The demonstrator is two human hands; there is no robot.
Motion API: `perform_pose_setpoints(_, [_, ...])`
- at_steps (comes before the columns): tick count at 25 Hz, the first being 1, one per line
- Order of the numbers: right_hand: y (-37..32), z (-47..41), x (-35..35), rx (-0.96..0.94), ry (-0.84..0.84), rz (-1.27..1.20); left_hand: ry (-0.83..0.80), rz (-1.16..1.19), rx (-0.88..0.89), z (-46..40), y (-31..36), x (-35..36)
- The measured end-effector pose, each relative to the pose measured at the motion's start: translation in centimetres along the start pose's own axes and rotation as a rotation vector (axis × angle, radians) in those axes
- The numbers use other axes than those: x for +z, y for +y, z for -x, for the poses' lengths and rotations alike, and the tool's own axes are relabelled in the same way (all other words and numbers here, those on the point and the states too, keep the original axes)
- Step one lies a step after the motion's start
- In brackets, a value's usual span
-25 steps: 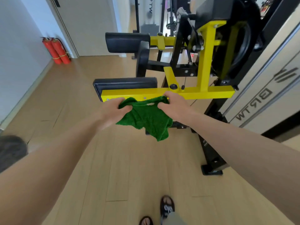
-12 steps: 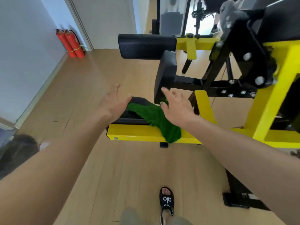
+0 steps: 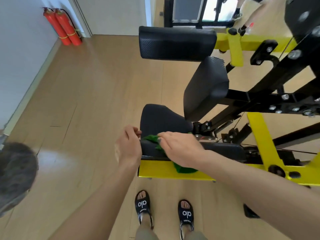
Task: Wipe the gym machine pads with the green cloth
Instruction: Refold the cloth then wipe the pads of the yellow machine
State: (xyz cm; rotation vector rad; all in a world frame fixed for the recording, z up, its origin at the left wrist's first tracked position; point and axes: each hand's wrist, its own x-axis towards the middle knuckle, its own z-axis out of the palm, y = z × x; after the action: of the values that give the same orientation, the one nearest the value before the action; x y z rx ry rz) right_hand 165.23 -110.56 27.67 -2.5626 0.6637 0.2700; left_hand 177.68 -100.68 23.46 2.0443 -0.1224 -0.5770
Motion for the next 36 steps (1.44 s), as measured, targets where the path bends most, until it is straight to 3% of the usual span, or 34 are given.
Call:
perform_pose_setpoints(3, [-5.3, -4.6, 1.1, 0.150, -0.137, -0.287, 0.018, 0.169, -0.077, -0.1, 0.6, -0.3])
perform_pose_setpoints(5, [-6.1, -6.0, 1.4, 0.172, -0.175, -0.347, 0.007, 0.236, -0.148, -0.4, 0.8, -0.5])
perform_pose_setpoints(10, [-0.1, -0.7, 0.4, -0.022, -0.023, 0.031, 0.017, 0.128, -0.091, -0.6, 0.2, -0.3])
perform_pose_setpoints(13, [7.8, 5.1, -2.1, 0.176, -0.097, 0.288, 0.061, 0.037, -0.057, -0.4, 0.0, 0.0])
perform_pose_setpoints(15, [9.9, 6.6, -3.2, 0.308, -0.111, 0.251, 0.110, 0.008, -0.046, -0.3, 0.2, 0.2])
perform_pose_setpoints(17, [8.4, 4.8, -2.8, 0.260, -0.113, 0.214, 0.142, -0.017, -0.037, -0.2, 0.3, 0.4])
perform_pose_setpoints(20, [3.6, -0.4, -1.7, 0.119, -0.283, 0.023, 0.166, -0.019, -0.012, -0.5, -0.1, 0.4])
perform_pose_setpoints(23, [-1.1, -6.8, -0.7, 0.138, -0.530, -0.333, 0.216, 0.014, -0.003, -0.8, -0.3, 0.5])
perform_pose_setpoints(27, [-4.6, -11.6, 0.5, 0.110, -0.733, -0.382, 0.247, -0.024, -0.006, -0.7, -0.4, 0.8])
perform_pose_setpoints(31, [-1.6, -10.6, -0.2, 0.339, -0.686, -0.313, 0.275, -0.058, 0.006, -0.6, -0.4, 0.8])
perform_pose_setpoints(36, [10.1, -3.7, -2.5, 0.692, -0.588, -0.025, 0.300, -0.132, 0.026, -0.6, -0.2, 0.7])
